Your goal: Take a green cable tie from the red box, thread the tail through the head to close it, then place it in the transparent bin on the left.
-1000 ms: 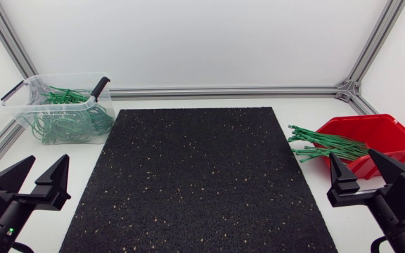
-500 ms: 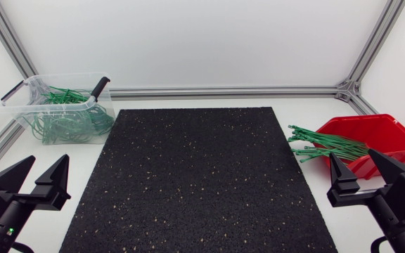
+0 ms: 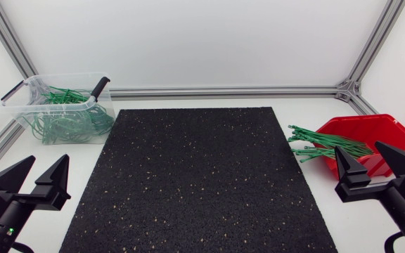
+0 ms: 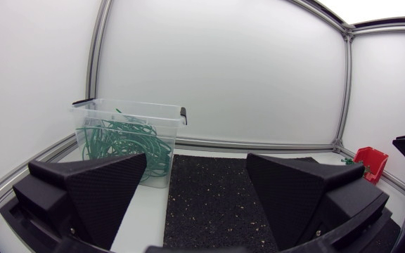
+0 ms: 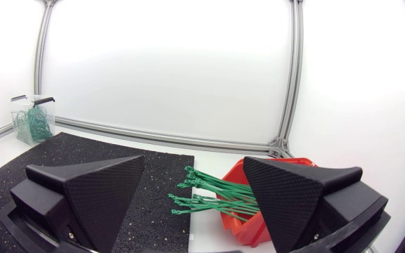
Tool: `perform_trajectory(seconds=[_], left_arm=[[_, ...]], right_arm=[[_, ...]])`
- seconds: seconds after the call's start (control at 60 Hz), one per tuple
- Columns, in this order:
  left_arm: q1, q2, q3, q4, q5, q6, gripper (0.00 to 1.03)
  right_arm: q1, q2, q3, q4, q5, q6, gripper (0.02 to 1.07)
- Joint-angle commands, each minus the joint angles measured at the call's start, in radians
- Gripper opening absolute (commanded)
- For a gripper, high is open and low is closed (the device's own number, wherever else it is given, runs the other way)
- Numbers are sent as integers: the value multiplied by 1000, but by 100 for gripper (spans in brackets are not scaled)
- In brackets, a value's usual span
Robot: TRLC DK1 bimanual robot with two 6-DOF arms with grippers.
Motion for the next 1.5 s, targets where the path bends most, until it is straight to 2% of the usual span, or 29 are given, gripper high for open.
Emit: perform_trajectory(seconds=[0.0, 0.3, 0.367, 0.417, 0.5, 0.633, 0.75, 0.833, 0.9, 0.983, 1.267, 1.35, 1.483], left_arm=[[-11, -9, -41, -12, -3, -18, 99], [-11, -9, -41, -13, -3, -18, 99], [-11, -9, -41, -13, -3, -18, 99], [-11, -9, -41, -13, -3, -18, 99], [-11, -9, -41, -13, -3, -18, 99], [-11, -9, -41, -13, -3, -18, 99], [-9, -9, -41, -13, -3, -18, 99], [-9, -9, -41, -13, -3, -18, 99], [-9, -9, -41, -13, -3, -18, 99], [-6, -9, -41, -13, -5, -18, 99], [-6, -9, -41, -15, -8, -18, 99], [-3, -9, -41, -15, -8, -18, 99], [3, -9, -41, -15, -11, -18, 99]], right_arm=[[-7, 69, 100, -27, -1, 12, 104], [-91, 344, 358, -166, -23, -97, 104], [-121, 400, 405, -200, -54, -143, 104], [-145, 445, 442, -237, -78, -203, 104], [-182, 523, 505, -306, -77, -403, 103], [-211, 676, 585, -409, -89, -565, 103], [-220, 775, 597, -436, -106, -639, 103], [-219, 839, 620, -481, -136, -676, 97], [-220, 877, 640, -524, -150, -716, 96], [-223, 890, 632, -571, -166, -832, 96], [-256, 1009, 631, -558, -179, -1127, 96], [-272, 1066, 671, -611, -187, -1225, 96], [-276, 1078, 646, -605, -186, -1326, 96]])
